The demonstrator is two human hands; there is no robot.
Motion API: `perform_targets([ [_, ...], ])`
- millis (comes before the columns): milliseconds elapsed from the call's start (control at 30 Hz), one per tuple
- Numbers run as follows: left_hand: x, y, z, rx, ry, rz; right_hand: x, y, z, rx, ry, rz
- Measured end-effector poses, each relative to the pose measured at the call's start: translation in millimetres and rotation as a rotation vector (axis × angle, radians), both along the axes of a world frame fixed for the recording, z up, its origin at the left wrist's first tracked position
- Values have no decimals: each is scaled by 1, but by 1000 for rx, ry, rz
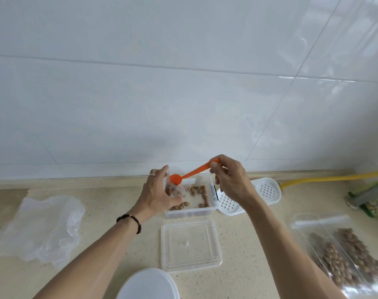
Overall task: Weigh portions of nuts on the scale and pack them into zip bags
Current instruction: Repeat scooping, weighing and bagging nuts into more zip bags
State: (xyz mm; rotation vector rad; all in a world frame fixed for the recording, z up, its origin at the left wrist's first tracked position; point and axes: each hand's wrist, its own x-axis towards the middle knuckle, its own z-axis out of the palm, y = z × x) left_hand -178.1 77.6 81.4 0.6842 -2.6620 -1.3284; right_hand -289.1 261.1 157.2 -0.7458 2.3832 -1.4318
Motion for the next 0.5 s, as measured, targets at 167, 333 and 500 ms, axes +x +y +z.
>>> perform_targets([
  [167,4,0,-1,-35,3,0,1,8,7,-8,41,34],
  [333,2,1,-8,-92,2,4,2,14,3,-68,14,-20],
  [500,12,-8,-19,-162,-73,34,-6,21,-22,-134,-64,-240],
])
